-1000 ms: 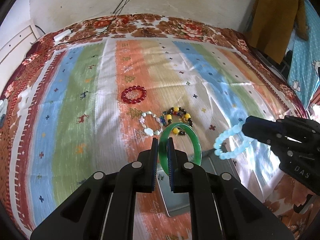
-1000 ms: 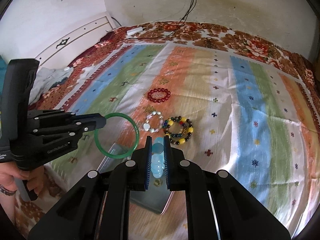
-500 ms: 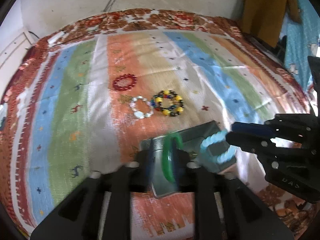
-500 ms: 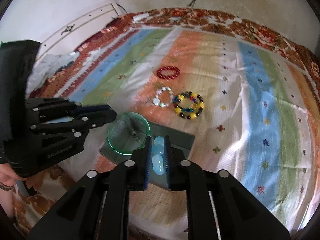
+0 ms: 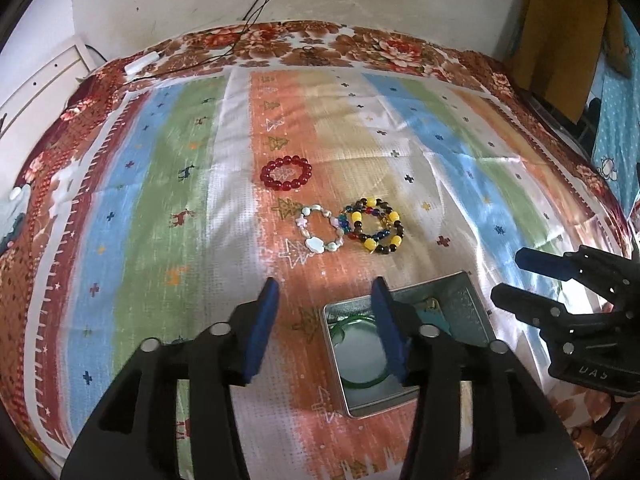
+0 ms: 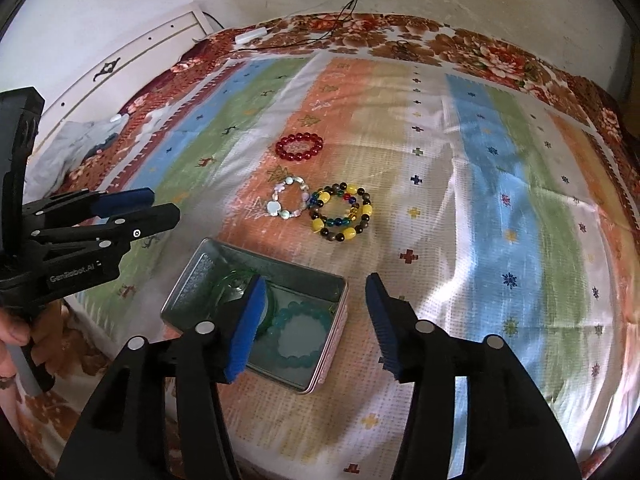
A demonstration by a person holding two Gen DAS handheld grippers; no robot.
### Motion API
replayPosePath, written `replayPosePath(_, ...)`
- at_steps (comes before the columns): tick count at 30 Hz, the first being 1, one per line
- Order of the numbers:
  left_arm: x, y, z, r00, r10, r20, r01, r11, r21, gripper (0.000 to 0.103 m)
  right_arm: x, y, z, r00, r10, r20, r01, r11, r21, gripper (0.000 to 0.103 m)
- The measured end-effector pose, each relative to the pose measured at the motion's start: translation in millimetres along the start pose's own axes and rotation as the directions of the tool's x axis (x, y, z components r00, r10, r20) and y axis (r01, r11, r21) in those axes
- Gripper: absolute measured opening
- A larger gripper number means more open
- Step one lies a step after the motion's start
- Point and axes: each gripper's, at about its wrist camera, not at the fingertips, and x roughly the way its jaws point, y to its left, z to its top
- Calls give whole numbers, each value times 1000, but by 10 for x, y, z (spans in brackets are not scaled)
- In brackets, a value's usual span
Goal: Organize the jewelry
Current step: 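Move both tools back toward the white and yellow-black bracelets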
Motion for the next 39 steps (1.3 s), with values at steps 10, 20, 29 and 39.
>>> replayPosePath(10, 139, 57, 144, 1000, 21, -13, -21, 1000, -16, 60, 86, -113, 96, 1000, -1, 1, 1, 999, 43, 62)
replayPosePath(20, 291, 61, 258, 999, 45, -30, -45, 999, 8, 63, 190, -245, 221, 1000, 4, 8, -5, 996, 93, 65)
replayPosePath(29, 370, 163, 320, 999, 29, -42, -30, 999, -26, 65, 323, -307, 311, 1000, -7, -10, 8, 995, 104, 70)
replayPosePath(39, 585, 162, 444, 998, 30, -63, -31, 999, -17, 66, 531, -353, 426, 999, -31, -40, 35, 994, 102, 71)
